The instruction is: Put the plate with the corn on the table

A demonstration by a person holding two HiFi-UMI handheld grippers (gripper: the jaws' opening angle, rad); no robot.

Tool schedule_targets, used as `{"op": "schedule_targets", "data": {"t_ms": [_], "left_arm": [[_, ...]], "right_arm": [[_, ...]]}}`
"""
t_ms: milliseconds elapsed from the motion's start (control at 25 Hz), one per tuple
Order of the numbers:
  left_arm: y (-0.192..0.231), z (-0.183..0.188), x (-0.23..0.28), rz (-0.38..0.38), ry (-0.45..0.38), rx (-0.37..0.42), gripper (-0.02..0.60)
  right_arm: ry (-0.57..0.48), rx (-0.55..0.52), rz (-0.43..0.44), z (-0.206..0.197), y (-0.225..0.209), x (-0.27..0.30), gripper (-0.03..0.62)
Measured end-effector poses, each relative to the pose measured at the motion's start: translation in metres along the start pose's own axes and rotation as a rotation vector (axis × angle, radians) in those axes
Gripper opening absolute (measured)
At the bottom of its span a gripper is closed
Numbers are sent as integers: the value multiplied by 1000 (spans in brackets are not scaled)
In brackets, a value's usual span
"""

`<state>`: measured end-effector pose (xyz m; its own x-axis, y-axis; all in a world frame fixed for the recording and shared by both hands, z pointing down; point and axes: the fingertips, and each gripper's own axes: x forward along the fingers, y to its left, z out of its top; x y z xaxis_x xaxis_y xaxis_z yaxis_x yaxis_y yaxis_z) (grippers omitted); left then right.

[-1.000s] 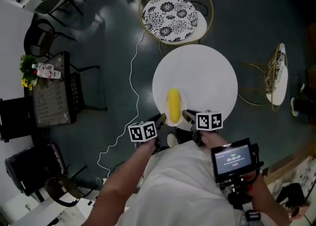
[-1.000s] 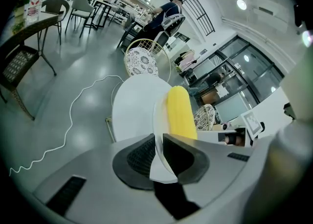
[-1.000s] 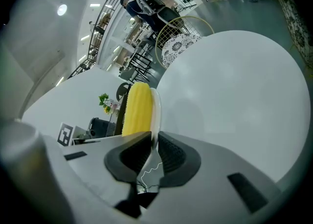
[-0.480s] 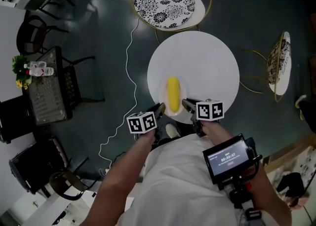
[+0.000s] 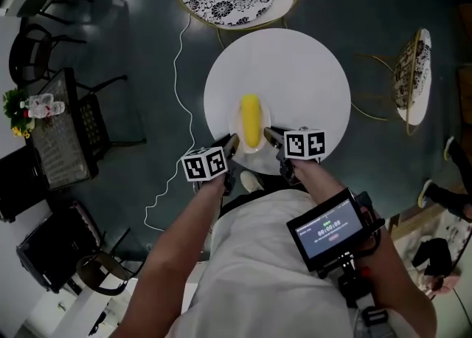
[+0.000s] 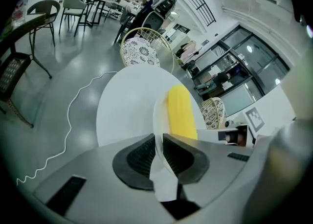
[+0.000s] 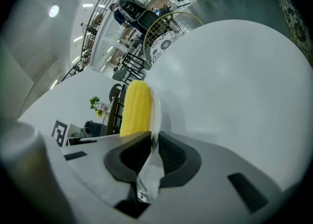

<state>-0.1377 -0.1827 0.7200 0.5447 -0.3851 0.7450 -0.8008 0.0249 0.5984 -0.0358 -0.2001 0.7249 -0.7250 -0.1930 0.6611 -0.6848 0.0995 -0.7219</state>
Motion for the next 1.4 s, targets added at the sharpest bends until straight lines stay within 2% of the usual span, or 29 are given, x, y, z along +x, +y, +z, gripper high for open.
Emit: {"op": "schedule_targets", "data": {"t_ms": [800,1040,1400], "left_arm": [[16,61,55,47,34,72,57],[15,73,67,45,35,57,57],[13,82,75,78,34,76,58]], "right_arm": [[-29,-6,-44,63,-35,34,51],[-42,-13,-59,79,-39,37,51],[-56,-94,-125,93,-39,39,51]]}}
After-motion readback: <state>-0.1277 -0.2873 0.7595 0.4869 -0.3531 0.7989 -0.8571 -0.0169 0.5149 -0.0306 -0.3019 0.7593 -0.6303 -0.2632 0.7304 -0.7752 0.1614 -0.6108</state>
